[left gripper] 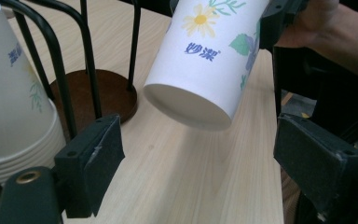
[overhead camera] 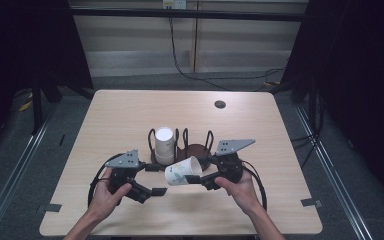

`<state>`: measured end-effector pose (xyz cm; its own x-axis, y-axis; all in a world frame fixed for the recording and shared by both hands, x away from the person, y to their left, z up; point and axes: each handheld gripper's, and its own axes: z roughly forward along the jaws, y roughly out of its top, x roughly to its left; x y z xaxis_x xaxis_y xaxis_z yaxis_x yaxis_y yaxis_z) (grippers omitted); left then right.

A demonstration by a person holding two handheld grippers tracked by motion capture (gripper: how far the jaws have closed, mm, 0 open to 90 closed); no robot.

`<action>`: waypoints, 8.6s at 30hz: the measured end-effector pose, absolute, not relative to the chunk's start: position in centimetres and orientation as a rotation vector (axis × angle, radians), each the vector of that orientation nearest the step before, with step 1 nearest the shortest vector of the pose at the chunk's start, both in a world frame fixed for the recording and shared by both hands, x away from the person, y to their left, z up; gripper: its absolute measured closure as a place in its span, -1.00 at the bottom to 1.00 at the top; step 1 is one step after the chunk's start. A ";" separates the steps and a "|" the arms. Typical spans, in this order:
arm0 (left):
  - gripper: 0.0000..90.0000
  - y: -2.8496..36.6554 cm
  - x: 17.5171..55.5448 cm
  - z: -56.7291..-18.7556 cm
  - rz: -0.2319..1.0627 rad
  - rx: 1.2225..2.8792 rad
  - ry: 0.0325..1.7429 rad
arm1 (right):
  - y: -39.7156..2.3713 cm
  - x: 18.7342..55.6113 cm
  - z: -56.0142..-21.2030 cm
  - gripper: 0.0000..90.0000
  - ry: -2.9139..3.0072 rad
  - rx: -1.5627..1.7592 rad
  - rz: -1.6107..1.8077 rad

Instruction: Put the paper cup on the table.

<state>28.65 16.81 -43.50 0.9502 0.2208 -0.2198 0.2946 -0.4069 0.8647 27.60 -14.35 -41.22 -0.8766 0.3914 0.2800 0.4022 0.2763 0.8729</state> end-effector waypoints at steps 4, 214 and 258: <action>-0.64 17.4 28.6 -44.1 -0.082 2.029 0.394 | -14.5 27.6 -41.3 -0.35 -2.516 -0.783 -1.693; -0.64 21.3 28.8 -45.5 0.025 2.101 0.540 | -21.0 30.4 -40.4 -0.63 -2.714 -1.467 -1.488; -0.63 20.5 27.2 -46.7 0.038 2.036 0.585 | -16.1 23.3 -46.5 -0.63 -2.615 -1.268 -1.628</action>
